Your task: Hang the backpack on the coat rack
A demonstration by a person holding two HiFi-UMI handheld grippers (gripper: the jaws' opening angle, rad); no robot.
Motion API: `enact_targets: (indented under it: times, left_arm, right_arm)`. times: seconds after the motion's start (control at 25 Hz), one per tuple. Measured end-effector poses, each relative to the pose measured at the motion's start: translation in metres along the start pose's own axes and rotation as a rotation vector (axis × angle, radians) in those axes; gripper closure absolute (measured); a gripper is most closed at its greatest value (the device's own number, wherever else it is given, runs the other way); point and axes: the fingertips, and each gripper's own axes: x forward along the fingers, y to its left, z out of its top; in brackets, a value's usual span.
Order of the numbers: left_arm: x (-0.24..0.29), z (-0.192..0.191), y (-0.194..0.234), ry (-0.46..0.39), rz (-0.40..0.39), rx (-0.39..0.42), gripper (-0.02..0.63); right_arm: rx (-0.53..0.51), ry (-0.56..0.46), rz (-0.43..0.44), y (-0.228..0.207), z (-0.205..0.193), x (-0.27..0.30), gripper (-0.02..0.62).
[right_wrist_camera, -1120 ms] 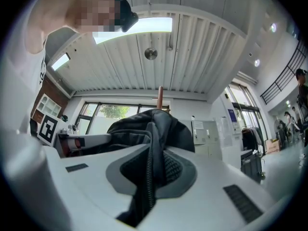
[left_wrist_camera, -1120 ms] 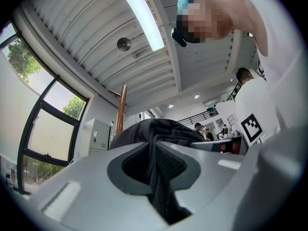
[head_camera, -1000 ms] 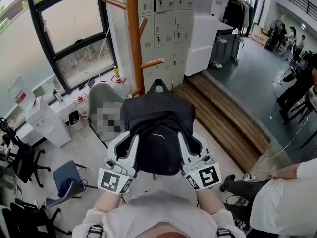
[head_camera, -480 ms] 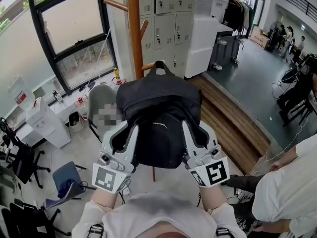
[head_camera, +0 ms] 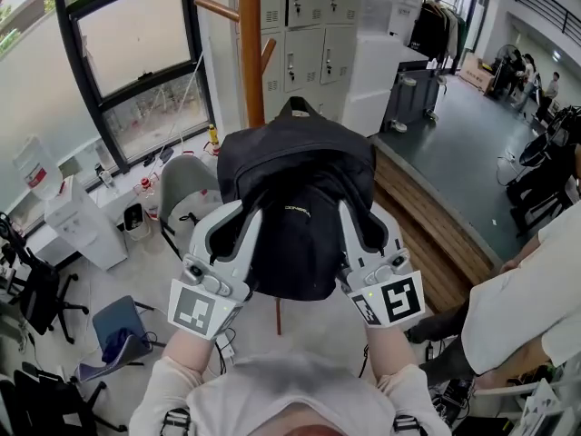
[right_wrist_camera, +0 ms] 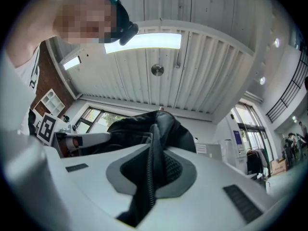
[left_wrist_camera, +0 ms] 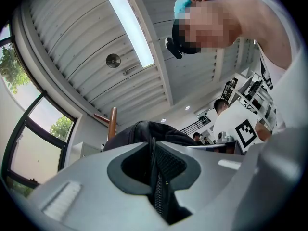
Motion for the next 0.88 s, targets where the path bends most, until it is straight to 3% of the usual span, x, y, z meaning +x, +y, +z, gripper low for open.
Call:
enact_targets:
  times: [0.2,0.56,0.88]
  left_arm:
    - [0.015,-0.002,0.01,-0.002,0.002,-0.017,0.554]
    - [0.018,-0.04,0.012,0.122,0.014,-0.081,0.554]
    - [0.014,-0.06,0.012,0.151,0.025,-0.097,0.554]
  right_arm:
    - [-0.004,0.011,0.002,-0.009,-0.006,0.013,0.565]
    - [0.042,0.093,-0.006,-0.016,-0.044,0.016,0.563]
    - [0.075,0.157,-0.008,-0.018,-0.071,0.011,0.564]
